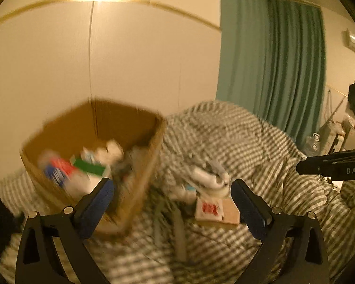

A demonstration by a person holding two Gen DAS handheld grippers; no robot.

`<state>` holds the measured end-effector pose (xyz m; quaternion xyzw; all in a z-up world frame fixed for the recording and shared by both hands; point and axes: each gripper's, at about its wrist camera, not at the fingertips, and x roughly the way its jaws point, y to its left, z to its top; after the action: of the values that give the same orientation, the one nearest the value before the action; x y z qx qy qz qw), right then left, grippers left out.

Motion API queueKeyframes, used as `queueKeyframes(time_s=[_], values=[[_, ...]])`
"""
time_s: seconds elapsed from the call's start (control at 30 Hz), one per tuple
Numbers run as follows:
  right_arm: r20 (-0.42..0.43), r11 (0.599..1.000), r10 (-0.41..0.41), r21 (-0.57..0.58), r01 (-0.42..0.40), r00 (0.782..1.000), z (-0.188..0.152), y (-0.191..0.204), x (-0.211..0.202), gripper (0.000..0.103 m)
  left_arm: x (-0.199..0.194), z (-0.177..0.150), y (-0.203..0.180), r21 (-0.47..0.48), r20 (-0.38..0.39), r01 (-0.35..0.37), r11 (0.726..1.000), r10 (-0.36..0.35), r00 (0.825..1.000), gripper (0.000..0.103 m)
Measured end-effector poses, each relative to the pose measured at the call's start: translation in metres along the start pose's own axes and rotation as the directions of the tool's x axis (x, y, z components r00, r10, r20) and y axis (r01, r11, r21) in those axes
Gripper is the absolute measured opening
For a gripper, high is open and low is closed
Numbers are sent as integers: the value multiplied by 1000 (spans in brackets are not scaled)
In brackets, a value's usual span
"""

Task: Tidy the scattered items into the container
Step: 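Grasp the white plastic tube with left tool while right tool grasps black lens cap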

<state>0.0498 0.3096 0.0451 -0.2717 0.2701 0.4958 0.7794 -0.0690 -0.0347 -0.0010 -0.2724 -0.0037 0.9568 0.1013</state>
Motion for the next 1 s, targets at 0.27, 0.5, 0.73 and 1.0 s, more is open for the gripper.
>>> queueKeyframes(time_s=[0.27,0.5,0.73,1.0], values=[[-140,997,27,73,-17,990,-19,-44,69,46,72,-68,-14,-22,-156,-56,998,52,986,102],[-290,994,34,106,-3,957,-24,-67,135,47,120,-97,0,-63,-257,-105,992,86,962,102],[-388,988,70,155,-10,919,-30,-77,187,57,134,-109,-8,18,-257,-124,992,124,958,97],[-458,979,108,203,-15,882,-42,-78,219,62,143,-114,-6,5,-268,-98,995,96,959,84]])
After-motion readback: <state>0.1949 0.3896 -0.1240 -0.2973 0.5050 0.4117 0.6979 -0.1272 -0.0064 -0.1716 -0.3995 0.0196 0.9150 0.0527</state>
